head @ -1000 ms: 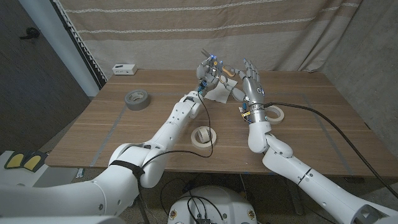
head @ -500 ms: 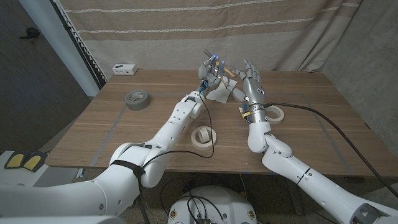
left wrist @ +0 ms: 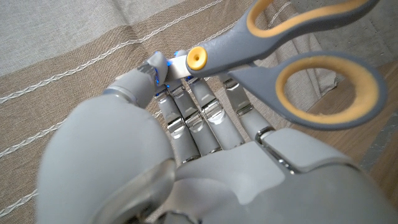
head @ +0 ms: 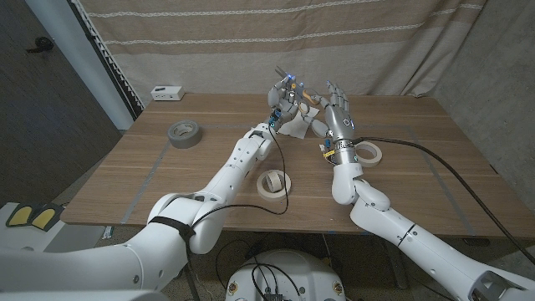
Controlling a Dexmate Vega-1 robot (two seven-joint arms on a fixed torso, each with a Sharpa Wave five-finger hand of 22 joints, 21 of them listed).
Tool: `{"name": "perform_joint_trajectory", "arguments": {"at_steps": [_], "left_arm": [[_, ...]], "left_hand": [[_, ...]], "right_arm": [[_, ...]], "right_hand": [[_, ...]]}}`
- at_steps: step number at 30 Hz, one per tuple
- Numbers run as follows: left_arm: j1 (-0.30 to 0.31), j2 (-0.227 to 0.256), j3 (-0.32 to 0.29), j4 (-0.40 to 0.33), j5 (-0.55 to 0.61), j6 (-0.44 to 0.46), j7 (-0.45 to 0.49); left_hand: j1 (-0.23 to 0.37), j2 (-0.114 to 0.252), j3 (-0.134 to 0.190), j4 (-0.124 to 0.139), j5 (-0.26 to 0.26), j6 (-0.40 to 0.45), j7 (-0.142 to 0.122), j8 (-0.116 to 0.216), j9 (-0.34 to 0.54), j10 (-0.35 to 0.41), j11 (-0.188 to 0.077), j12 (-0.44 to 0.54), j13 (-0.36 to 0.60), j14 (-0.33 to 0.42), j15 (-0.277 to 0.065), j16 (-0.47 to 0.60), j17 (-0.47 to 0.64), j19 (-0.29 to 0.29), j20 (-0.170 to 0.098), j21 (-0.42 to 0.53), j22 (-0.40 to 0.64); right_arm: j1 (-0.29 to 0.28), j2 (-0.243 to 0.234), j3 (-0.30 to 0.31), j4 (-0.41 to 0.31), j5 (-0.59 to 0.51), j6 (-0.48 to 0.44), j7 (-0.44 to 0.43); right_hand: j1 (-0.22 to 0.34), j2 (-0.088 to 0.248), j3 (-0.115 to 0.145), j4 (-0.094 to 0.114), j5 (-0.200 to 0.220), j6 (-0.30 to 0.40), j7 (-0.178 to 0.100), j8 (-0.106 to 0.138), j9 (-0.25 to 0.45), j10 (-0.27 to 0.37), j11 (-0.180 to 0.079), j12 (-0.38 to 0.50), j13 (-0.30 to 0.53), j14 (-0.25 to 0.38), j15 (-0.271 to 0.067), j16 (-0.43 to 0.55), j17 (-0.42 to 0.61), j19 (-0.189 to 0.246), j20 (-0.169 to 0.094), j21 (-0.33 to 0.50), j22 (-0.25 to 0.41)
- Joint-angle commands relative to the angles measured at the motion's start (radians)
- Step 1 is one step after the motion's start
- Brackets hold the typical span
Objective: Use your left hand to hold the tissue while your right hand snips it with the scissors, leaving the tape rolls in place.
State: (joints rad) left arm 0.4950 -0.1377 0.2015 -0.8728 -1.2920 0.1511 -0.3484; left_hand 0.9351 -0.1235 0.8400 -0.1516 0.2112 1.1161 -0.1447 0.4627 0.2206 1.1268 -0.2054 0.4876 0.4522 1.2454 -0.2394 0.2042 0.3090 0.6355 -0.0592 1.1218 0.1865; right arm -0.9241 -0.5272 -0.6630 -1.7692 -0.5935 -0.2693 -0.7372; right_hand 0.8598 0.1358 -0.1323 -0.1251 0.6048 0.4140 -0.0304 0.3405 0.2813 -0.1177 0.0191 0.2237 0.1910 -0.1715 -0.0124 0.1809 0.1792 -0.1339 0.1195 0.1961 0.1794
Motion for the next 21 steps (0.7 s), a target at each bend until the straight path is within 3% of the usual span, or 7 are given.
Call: {"name": "perform_joint_trajectory", "arguments": {"at_steps": [1,21], "left_arm": [[0.003,0.002,0.004,-0.003,-0.001,0.008,-0.009],[0.004,0.004,0.003,-0.004,-0.006,0.017,-0.017]], "left_hand": [[0.003,0.009,0.012,0.009,0.004,0.007,-0.001,0.004,0.003,0.021,-0.002,0.005,0.003,0.008,0.001,0.01,0.004,-0.004,-0.104,0.002,-0.001],[0.003,0.007,0.012,0.009,0.003,0.01,-0.003,0.004,0.003,0.023,-0.002,0.007,0.004,0.011,0.001,0.01,0.005,-0.005,-0.103,0.002,-0.001]], "right_arm": [[0.013,0.01,-0.015,-0.001,-0.006,-0.053,0.017],[0.011,0.032,-0.019,0.002,0.007,-0.085,-0.028]], "right_hand": [[0.002,-0.001,-0.005,0.007,0.006,-0.009,0.004,-0.004,0.002,-0.011,0.001,0.001,0.0,-0.058,0.011,0.0,0.003,-0.001,-0.009,0.003,0.001],[-0.003,0.0,-0.011,0.013,0.006,0.006,0.012,0.0,0.005,0.006,-0.001,0.008,0.0,-0.052,0.01,0.004,0.004,0.009,-0.008,0.005,0.001]]}}
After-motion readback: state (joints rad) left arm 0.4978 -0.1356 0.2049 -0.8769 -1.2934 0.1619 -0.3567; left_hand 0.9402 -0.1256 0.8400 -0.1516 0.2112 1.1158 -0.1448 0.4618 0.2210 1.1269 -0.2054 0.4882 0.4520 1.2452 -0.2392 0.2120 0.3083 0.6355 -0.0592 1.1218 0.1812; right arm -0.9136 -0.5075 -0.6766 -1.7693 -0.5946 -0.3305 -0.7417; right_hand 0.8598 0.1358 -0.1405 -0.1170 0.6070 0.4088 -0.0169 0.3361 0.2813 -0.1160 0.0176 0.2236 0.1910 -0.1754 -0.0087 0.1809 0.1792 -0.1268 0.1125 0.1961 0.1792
